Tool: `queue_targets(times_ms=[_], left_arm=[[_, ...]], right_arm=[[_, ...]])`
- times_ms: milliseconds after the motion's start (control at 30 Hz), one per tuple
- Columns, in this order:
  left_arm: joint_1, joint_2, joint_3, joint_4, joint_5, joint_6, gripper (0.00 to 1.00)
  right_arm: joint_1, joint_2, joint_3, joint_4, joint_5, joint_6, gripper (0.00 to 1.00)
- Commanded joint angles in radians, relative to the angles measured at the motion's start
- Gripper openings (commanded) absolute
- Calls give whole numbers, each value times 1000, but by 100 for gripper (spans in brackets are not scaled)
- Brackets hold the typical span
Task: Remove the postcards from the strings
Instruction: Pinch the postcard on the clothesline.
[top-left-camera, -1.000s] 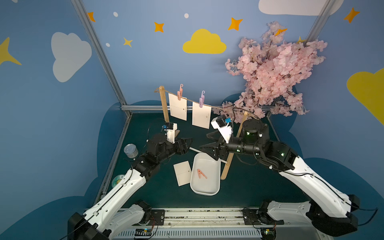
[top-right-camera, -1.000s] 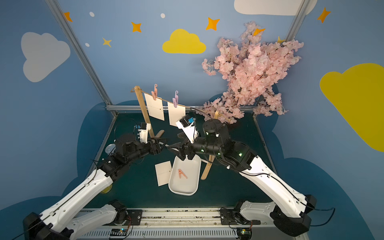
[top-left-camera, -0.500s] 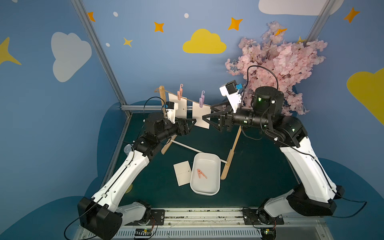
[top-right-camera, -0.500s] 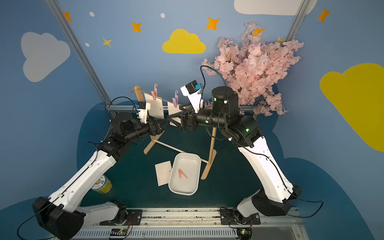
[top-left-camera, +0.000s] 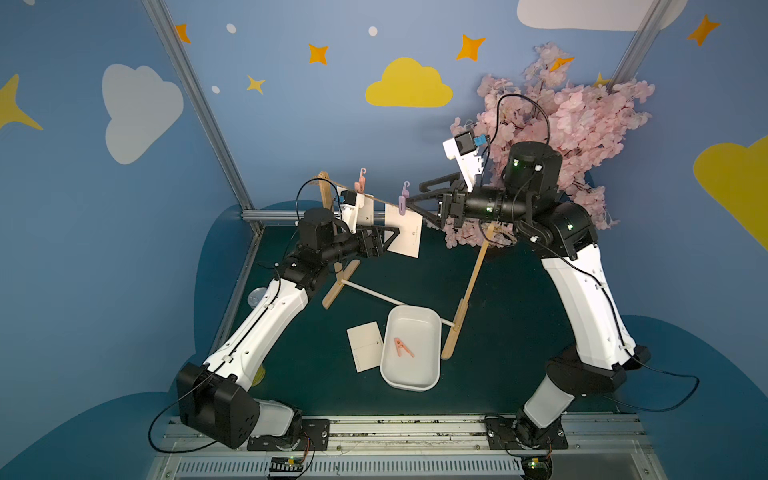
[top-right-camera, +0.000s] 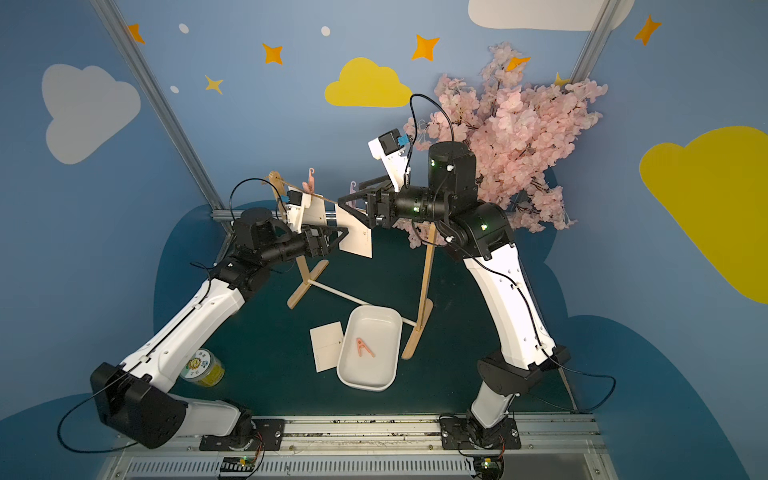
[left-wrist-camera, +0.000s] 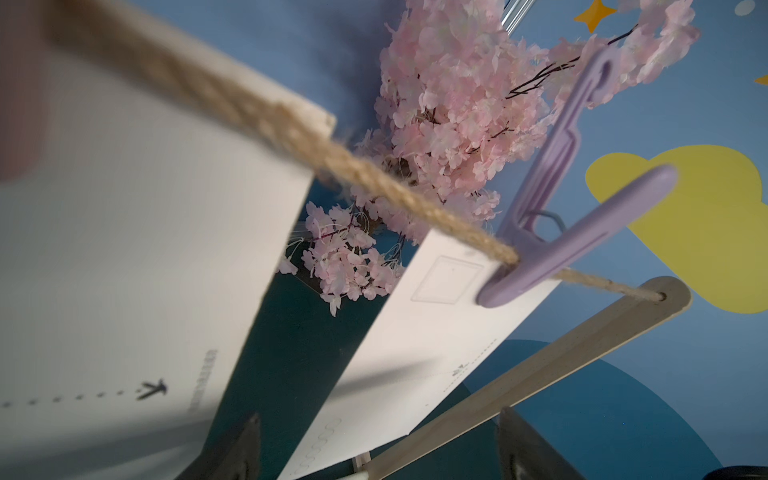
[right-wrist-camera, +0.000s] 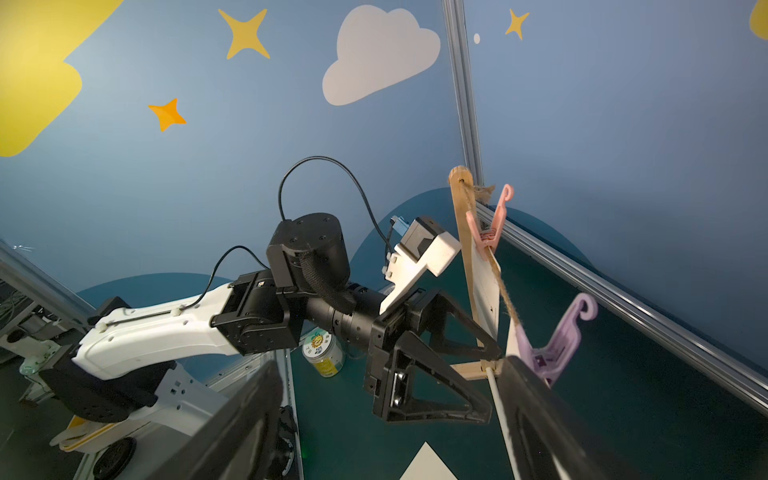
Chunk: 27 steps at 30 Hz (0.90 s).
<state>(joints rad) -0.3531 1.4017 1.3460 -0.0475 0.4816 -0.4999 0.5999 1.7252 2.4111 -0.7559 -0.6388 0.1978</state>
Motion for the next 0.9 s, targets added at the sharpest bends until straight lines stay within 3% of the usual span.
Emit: queue_targets(times_ms=[0, 267, 867], left_arm=[[7, 23, 42, 33, 49, 15, 88], [6, 95, 72, 86, 120, -15, 86], [1, 118, 56, 124, 146, 3, 83]], right_arm=[[-21, 36, 24, 47, -77, 26, 83], [-58, 100, 31, 84, -97, 39, 83], [-80, 183, 108, 147, -111, 83, 83]])
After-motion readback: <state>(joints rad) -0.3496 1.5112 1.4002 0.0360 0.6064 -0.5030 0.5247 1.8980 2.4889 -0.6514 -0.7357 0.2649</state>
